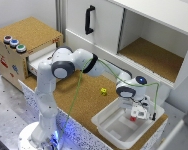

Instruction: Put the pink object inside the right cabinet

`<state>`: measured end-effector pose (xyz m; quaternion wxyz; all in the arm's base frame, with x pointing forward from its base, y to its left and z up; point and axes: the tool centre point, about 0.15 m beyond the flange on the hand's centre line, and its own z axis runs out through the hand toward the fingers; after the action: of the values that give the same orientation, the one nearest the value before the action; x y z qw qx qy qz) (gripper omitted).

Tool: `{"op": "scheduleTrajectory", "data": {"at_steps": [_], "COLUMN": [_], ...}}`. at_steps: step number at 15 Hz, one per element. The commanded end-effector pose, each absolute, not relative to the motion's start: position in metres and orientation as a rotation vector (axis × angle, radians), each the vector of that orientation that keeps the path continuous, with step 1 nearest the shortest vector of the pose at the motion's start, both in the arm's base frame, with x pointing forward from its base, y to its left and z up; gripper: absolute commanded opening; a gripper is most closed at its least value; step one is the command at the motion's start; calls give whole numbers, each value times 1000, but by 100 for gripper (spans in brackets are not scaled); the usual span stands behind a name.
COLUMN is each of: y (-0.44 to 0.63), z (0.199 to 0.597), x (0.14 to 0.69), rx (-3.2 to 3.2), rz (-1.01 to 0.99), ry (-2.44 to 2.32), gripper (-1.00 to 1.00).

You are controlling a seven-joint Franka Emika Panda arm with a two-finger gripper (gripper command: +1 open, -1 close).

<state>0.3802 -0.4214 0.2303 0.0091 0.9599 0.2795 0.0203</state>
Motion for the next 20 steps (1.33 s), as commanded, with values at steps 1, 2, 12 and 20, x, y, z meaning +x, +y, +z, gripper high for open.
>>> {"op": "scheduleTrajectory", "data": {"at_steps": [1, 2, 12, 20], "y": [-437, -438, -439, -387], "z": [215, 213, 218, 328], "x": [396, 395, 387, 416], "rx": [2935, 2936, 2985, 3086], "rz": [19, 8, -46, 141], "ry": [942, 942, 860, 393], "gripper": [-100, -100, -100, -100]}}
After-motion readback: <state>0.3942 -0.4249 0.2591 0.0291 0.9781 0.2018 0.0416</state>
